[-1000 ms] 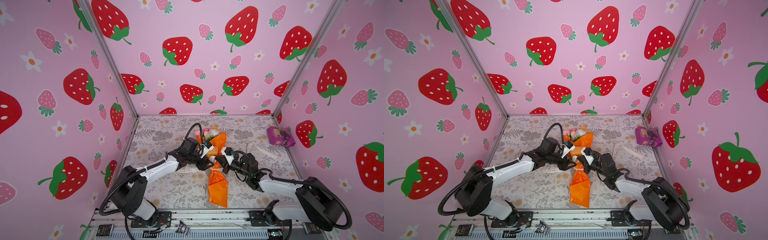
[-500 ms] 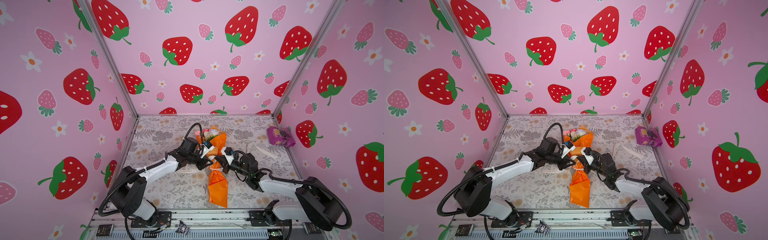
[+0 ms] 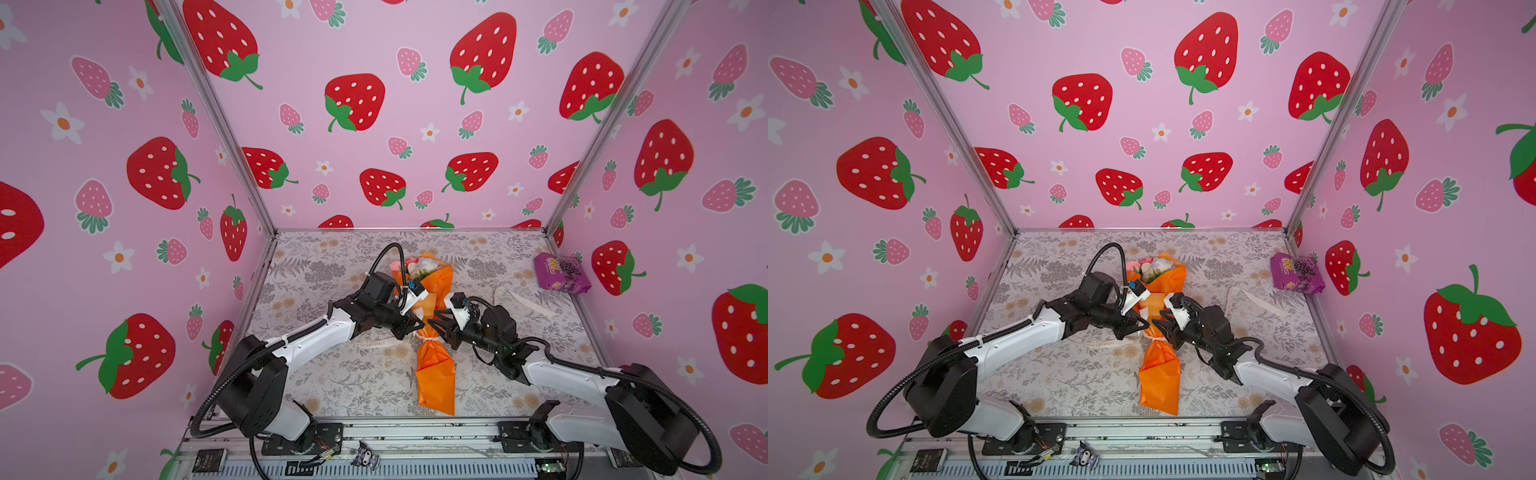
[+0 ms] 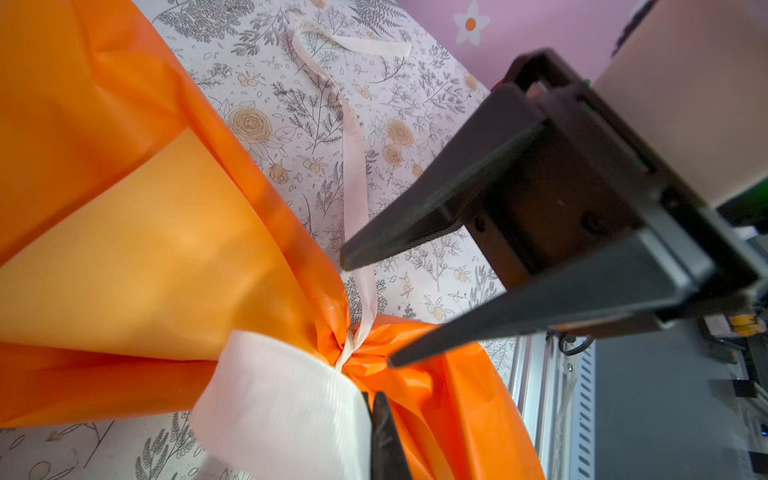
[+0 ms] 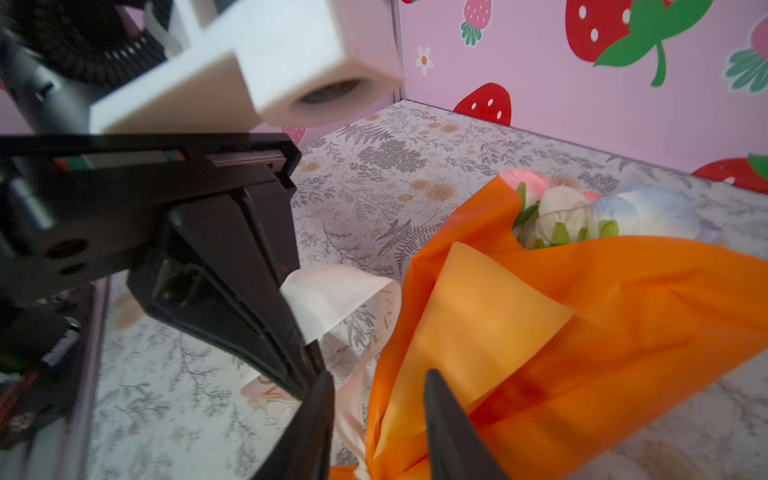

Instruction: Tie the bouquet of fake flowers

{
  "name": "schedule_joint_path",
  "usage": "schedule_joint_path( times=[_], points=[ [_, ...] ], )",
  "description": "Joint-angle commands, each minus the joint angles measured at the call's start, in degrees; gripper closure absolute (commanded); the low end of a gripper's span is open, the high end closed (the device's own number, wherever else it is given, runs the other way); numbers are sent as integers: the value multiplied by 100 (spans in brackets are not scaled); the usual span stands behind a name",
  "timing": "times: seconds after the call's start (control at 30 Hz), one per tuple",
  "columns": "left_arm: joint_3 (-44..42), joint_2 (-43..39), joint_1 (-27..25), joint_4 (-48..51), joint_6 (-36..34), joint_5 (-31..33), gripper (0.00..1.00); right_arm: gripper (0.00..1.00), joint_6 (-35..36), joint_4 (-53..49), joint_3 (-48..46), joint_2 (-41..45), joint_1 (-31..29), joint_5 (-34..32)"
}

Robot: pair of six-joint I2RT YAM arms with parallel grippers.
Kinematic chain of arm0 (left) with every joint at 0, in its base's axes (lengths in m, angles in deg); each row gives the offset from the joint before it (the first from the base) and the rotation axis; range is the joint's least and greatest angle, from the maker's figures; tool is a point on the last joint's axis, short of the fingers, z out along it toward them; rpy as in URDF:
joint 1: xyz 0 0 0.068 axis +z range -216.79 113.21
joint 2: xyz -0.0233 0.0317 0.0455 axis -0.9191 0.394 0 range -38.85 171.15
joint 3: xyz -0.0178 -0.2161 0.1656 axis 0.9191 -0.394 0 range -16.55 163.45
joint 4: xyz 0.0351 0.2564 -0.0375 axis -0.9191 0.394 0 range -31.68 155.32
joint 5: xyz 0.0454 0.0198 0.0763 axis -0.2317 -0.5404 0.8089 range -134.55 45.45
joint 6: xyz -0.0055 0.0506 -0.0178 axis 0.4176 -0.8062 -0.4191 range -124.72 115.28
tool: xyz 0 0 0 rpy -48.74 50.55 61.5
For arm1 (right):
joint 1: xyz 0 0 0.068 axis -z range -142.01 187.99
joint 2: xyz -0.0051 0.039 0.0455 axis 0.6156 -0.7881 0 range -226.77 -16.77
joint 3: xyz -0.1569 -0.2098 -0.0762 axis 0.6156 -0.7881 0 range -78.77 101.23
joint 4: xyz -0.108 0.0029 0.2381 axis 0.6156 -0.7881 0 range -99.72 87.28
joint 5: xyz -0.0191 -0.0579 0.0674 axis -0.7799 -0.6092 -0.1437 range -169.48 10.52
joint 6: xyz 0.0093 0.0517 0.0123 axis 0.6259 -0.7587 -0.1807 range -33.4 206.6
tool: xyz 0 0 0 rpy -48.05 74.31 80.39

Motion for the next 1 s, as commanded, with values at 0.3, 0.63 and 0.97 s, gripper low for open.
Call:
schedule_joint_path(
  times=[0.3,0.63,0.97],
  points=[
    [376,-160,-74,151,1196,-218,99,58,-3028,-4035,-56,1440,2599,-1386],
    [905,457,-78,684,2127,-596,99,49,-1896,-3615,1330,-1206,3714,-613],
    [1016,391,-74,687,2366,-488,98,53,-1480,-3679,2438,-2866,3672,-821]
  ],
)
